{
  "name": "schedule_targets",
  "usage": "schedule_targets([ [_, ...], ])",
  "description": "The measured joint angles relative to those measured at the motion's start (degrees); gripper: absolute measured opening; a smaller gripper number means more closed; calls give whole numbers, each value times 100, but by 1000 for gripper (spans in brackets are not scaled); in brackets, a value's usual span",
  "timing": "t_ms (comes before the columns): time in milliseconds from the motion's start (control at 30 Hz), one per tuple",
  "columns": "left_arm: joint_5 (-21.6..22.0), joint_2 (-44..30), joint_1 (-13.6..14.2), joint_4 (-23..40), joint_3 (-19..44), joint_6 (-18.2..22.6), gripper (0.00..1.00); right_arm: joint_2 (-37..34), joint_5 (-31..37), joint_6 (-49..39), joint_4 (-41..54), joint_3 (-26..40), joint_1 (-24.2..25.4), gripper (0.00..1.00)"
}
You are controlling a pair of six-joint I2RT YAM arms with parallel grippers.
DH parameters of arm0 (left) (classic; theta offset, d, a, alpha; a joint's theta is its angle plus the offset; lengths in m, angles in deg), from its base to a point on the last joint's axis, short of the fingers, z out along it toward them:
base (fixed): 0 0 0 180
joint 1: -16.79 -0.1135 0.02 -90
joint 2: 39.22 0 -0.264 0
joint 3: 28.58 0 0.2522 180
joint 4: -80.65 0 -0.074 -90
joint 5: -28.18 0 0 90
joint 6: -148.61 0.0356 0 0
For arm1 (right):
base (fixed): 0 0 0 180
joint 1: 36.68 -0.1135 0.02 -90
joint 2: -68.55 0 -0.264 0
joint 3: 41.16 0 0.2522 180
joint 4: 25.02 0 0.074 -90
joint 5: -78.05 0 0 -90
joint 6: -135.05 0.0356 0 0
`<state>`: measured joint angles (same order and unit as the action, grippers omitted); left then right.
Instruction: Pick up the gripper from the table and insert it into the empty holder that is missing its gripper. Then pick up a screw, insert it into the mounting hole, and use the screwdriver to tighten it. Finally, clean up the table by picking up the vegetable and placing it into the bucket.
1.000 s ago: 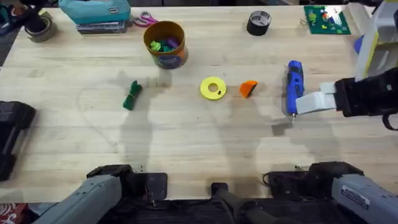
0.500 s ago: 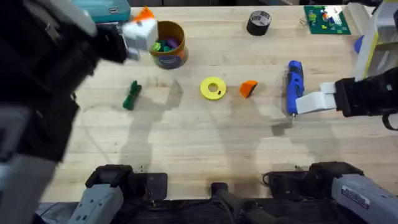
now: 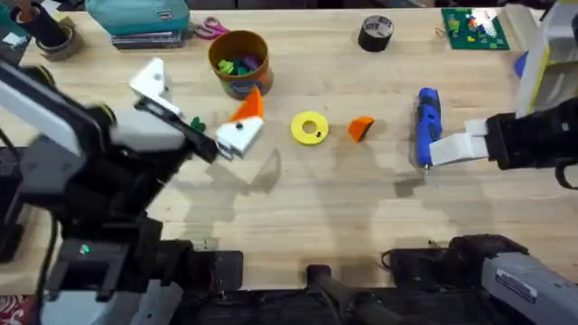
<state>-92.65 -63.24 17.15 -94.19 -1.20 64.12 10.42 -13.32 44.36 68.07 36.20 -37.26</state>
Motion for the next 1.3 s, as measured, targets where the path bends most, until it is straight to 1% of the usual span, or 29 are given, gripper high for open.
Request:
schedule_targets([
  [100, -119, 429, 177, -19, -307, 0, 986, 0, 0, -2, 0, 0, 0, 996],
  [200, -268, 794, 292, -20, -520, 0, 985, 0, 0, -1, 0, 0, 0, 996],
  [300, -547, 1095, 310, -22, -713, 0, 985, -1, 0, 0, 0, 0, 0, 996],
  [400, -921, 1343, 310, -30, -913, 0, 985, -1, 0, -2, 0, 0, 0, 997],
  [567, -1836, 1654, 310, -8, -1262, -1, 985, 0, 0, -5, 0, 0, 0, 997],
  [767, -2973, 1767, 264, 46, -1317, 0, 986, 0, 0, -20, 0, 0, 0, 997],
  [867, -3389, 1772, 242, 68, -1317, -63, 986, 0, 0, -20, 0, 0, 0, 997],
  [967, -3612, 1772, 242, 271, -1317, -300, 985, -1, 0, -20, 0, 0, 0, 997],
  [1067, -3744, 1931, 242, 791, -1322, -489, 985, -2, 0, -21, 0, 0, 0, 997],
  [1167, -3853, 2258, 241, 1315, -1326, -587, 985, -1, 0, -22, 0, 0, 0, 997],
  [1300, -3972, 2348, 211, 1614, -1326, -629, 985, 0, 0, -22, 0, 0, 0, 996],
])
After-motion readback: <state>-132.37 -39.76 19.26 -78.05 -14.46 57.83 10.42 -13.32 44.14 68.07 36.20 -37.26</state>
